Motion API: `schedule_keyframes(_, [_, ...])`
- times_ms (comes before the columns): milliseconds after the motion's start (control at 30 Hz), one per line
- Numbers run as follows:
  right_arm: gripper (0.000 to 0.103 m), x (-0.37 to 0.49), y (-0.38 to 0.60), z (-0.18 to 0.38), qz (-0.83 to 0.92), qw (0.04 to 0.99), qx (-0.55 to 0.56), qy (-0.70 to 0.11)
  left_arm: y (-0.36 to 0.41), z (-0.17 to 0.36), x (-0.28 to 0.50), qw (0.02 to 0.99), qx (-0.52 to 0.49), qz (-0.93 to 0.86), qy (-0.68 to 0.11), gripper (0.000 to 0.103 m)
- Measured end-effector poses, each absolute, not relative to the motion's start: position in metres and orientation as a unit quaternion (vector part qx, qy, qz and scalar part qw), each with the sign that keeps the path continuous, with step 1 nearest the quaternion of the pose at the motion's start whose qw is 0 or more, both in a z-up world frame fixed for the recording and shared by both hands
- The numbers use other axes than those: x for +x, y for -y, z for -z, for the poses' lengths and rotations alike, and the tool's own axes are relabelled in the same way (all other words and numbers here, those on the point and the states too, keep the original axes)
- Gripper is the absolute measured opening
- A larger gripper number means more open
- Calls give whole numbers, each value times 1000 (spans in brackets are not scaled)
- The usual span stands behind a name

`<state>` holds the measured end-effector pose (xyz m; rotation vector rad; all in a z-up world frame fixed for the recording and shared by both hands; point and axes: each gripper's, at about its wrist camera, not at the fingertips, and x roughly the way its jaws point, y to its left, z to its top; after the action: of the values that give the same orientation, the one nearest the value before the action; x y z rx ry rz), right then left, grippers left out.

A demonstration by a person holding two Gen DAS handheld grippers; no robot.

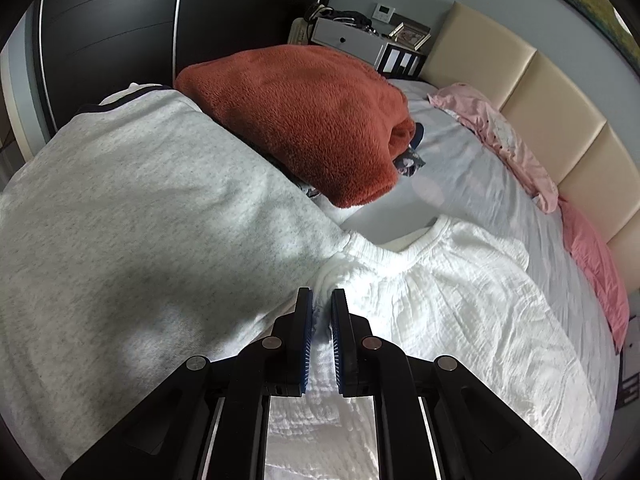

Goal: Fold clothes

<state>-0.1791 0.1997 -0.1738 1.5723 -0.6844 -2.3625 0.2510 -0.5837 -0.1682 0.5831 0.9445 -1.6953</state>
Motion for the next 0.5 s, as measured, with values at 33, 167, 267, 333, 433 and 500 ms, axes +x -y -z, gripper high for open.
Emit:
schedule_keyframes(33, [2,-175,-203,165,809,111,526,237,583,165,253,526,237,714,-398,10])
schedule_keyframes(167, [2,-169,-216,130,827,114,494,243,578,149,252,510,214,733,-396,10])
schedule_keyframes(267, [2,-179,-217,107,840,109,479,231,577,130,241,494,204,751,-388,10])
schedule_keyframes(333, [2,-192,-215,93,847,105,471,224,578,118,230,482,204,761,-384,10])
schedule_keyframes(433, [1,-216,-202,74,859,101,460,202,588,103,208,473,211,768,-377,10])
schedule_keyframes(500, [1,-235,-189,63,866,98,454,184,596,95,191,471,220,772,-366,10])
